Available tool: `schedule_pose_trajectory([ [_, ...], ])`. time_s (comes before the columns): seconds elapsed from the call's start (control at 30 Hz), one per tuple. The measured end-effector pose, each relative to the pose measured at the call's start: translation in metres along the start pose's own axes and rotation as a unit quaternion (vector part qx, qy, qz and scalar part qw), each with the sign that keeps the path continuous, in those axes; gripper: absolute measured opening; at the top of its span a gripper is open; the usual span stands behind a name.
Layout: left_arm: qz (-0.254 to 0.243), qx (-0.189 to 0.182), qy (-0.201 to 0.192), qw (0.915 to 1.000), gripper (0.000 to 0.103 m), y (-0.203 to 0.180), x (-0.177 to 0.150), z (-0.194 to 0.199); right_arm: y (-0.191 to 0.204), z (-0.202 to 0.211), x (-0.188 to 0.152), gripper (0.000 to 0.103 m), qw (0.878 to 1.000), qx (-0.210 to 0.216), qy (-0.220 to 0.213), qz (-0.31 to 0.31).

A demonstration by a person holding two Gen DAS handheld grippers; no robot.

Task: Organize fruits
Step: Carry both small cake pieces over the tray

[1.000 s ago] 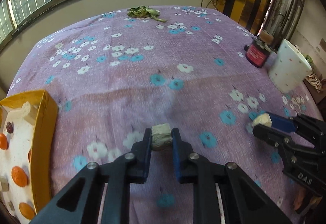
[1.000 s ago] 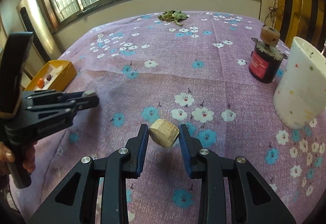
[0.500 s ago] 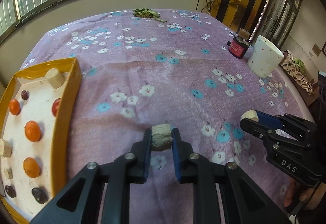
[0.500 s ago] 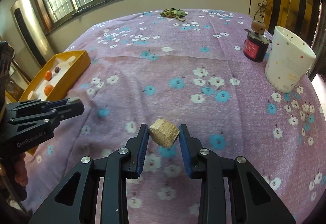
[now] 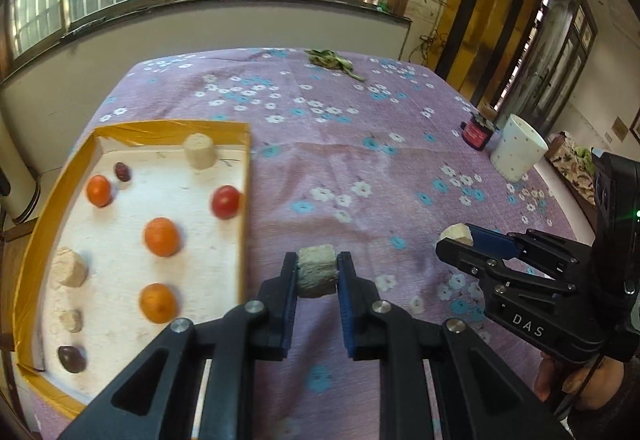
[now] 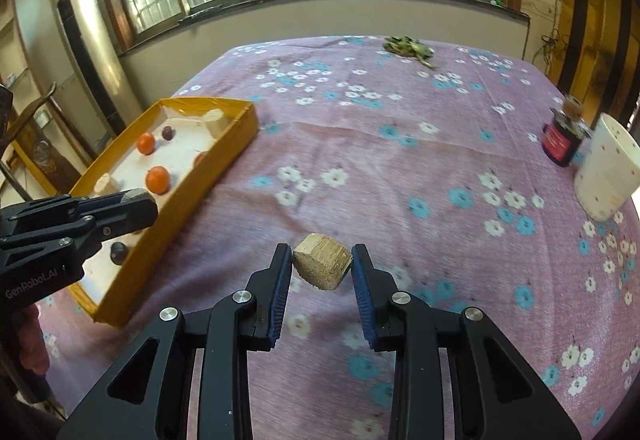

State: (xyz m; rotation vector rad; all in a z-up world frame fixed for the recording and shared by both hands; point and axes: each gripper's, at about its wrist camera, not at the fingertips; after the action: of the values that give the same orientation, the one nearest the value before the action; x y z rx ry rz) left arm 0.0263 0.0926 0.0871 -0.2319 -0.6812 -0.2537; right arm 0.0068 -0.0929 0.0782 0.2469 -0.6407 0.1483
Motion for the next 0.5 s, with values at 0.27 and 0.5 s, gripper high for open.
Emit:
schedule_pose_trajectory([
  [0.27, 0.043, 0.041, -0.01, 0.9982, 0.021, 0.067, -0.008, 0.021, 0.055, -0.015, 0.021, 0.03, 0.999, 0.035, 0.001, 0.036],
  [0.5, 0.068, 0.085, -0.005, 0.9941, 0.021, 0.122, -0.013, 0.028, 0.105, -0.035, 0.045, 0.03, 0.995, 0.068, 0.001, 0.07],
])
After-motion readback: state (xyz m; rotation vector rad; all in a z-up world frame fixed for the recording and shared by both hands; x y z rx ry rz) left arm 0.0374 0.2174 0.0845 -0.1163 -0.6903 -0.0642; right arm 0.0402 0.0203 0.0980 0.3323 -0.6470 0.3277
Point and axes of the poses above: each gripper's, at about its wrist camera, not at the fingertips, and z roughly against the way its jaws point, y to its left, x to its top, and after that the axes turned 4 degrees about -z, right-handed
